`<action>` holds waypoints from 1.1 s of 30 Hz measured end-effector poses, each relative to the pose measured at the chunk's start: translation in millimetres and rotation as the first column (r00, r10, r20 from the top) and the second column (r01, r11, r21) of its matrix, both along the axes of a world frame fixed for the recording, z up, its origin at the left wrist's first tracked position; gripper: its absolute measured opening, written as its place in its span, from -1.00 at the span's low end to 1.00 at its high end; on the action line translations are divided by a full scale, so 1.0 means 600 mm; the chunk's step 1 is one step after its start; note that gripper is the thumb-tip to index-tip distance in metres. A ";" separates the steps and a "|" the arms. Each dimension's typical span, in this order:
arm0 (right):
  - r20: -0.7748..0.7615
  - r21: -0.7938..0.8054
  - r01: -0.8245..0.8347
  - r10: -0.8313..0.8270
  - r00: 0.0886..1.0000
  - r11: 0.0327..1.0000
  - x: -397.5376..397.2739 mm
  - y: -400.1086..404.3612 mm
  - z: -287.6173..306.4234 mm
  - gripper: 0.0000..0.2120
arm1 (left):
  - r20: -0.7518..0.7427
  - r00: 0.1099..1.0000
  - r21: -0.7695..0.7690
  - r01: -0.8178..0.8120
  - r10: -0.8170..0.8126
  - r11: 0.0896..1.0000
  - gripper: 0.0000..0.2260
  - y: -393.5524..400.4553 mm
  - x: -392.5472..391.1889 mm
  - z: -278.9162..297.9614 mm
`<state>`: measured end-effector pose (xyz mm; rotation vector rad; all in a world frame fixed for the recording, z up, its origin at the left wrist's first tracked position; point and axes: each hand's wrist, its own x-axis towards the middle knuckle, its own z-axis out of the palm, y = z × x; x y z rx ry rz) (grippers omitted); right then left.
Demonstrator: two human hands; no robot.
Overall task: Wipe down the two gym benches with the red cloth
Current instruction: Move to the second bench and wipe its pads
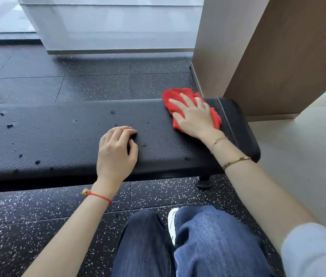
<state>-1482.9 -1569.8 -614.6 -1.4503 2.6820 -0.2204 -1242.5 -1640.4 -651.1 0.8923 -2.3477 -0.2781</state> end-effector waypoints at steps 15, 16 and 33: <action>-0.004 -0.037 0.052 -0.052 0.999 0.998 0.001 0.031 -0.001 -0.55 | 0.009 1.000 0.002 -0.004 0.004 1.000 -0.78 0.005 0.001 0.000; -0.020 -0.043 -0.013 0.012 1.000 0.999 0.025 0.036 -0.005 -0.55 | 0.008 1.000 0.001 -0.003 0.003 1.000 -0.78 0.005 0.001 0.000; -0.138 -0.018 -0.233 0.229 0.964 0.972 0.138 0.124 -0.021 -0.50 | 0.002 1.000 0.035 0.013 -0.013 0.999 -0.78 0.004 0.005 0.005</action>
